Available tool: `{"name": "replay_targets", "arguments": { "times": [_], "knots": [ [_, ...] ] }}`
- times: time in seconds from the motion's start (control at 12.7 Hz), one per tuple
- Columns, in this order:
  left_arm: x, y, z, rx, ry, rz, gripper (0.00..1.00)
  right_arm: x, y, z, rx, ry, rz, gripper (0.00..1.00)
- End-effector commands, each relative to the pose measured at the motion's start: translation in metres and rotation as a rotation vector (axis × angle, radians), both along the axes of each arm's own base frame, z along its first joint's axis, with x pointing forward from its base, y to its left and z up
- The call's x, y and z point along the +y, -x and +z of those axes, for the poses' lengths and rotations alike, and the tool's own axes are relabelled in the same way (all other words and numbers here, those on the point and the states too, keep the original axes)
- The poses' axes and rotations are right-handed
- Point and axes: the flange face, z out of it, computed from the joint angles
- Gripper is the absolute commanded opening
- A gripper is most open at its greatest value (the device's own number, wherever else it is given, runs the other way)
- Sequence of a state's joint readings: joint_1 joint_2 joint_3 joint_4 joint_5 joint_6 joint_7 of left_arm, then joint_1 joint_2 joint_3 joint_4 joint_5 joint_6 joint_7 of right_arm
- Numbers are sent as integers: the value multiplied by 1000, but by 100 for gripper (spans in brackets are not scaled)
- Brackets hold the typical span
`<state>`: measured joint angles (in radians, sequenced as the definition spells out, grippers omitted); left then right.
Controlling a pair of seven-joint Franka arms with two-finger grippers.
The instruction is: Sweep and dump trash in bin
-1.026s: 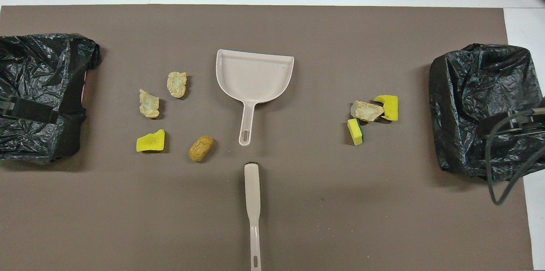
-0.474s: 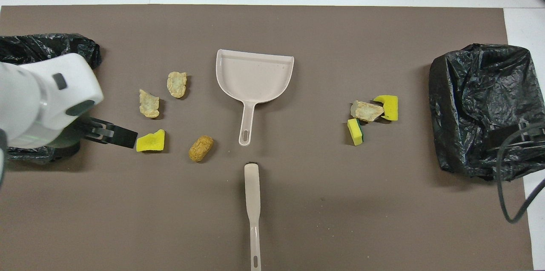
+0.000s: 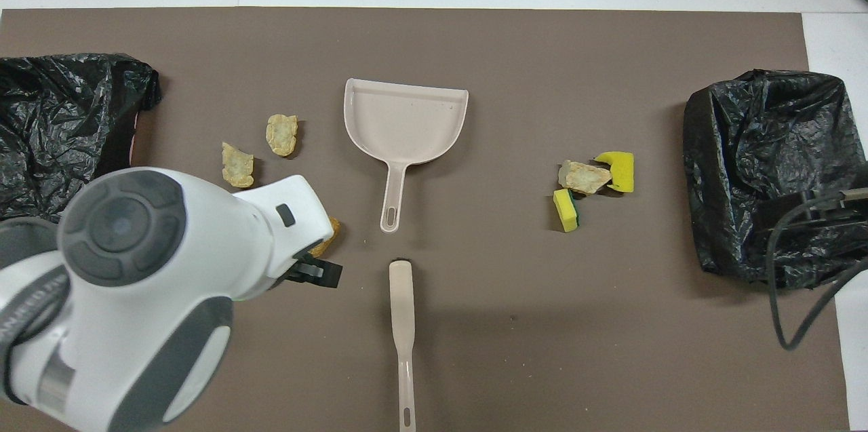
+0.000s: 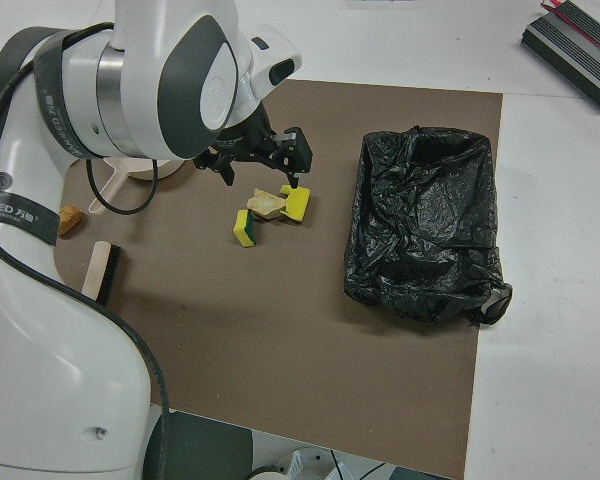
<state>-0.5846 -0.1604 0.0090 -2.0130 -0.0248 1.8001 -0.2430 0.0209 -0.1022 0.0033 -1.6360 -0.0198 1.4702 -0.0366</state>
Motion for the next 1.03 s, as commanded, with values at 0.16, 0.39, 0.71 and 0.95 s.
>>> {"name": "replay_targets", "arguments": {
  "times": [0.16, 0.39, 0.71, 0.95],
  "knots": [
    [-55, 73, -71, 6, -21, 66, 100, 32, -17, -24, -68, -78, -41, 100],
    [-83, 117, -127, 0, -30, 98, 100, 64, -35, -39, -109, -97, -74, 100],
    [-96, 173, -166, 11, -51, 60, 100, 117, -57, -71, -100, -186, -143, 100],
    [-99, 179, -178, 13, -40, 50, 100, 161, -68, -94, -116, -202, -193, 100]
  ]
}}
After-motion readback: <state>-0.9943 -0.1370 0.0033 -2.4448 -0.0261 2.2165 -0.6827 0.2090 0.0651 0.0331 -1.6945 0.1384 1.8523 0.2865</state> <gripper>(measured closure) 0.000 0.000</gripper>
